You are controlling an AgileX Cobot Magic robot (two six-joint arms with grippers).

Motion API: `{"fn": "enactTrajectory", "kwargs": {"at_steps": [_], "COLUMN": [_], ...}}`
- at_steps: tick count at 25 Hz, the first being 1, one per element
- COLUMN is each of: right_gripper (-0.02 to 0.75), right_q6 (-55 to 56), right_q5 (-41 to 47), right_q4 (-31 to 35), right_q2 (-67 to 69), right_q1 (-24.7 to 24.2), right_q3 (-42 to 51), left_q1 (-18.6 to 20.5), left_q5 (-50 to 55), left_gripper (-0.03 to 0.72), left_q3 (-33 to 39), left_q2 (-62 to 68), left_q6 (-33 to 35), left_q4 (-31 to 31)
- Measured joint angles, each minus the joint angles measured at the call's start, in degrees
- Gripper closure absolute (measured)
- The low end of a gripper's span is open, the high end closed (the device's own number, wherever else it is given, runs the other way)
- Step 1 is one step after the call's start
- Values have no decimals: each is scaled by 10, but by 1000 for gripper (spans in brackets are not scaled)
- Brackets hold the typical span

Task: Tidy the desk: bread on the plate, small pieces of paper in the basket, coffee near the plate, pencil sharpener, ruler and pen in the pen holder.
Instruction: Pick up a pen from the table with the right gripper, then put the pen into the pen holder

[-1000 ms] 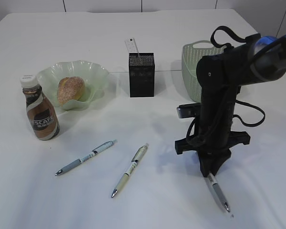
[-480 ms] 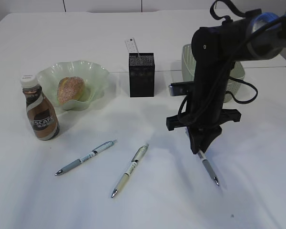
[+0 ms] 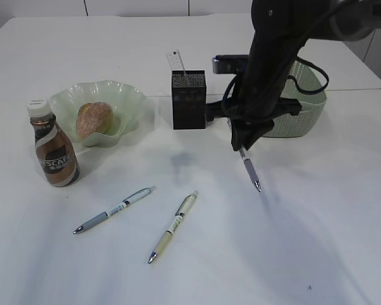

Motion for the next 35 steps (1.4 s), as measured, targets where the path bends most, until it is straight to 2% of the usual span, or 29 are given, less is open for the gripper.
{"fn": "enactTrajectory", "kwargs": {"at_steps": [4, 7, 8, 13, 15, 16, 19, 30, 35], "right_gripper": [602, 602, 602, 602, 602, 602, 602, 603, 603], "right_q6": [-1, -4, -4, -4, -4, -4, -5, -5, -5], "right_q5": [-10, -102, -102, -239, -239, -294, -353, -569, -664], "right_q4": [0, 0, 0, 1, 1, -1, -8, -59, -113], "right_q2": [0, 1, 1, 2, 2, 3, 4, 23, 66], "right_q1": [0, 0, 0, 0, 0, 0, 0, 0, 0], "right_q3": [-11, -58, -58, -70, -70, -70, -70, -70, -70], "left_q1": [0, 0, 0, 0, 0, 0, 0, 0, 0], "left_q5": [-5, -6, -8, -20, -29, -32, -39, -75, -82], "left_gripper": [312, 312, 312, 312, 312, 312, 312, 313, 315], "left_q3": [0, 0, 0, 0, 0, 0, 0, 0, 0], "left_q2": [0, 0, 0, 0, 0, 0, 0, 0, 0], "left_q6": [0, 0, 0, 0, 0, 0, 0, 0, 0], "left_q4": [0, 0, 0, 0, 0, 0, 3, 23, 24]}}
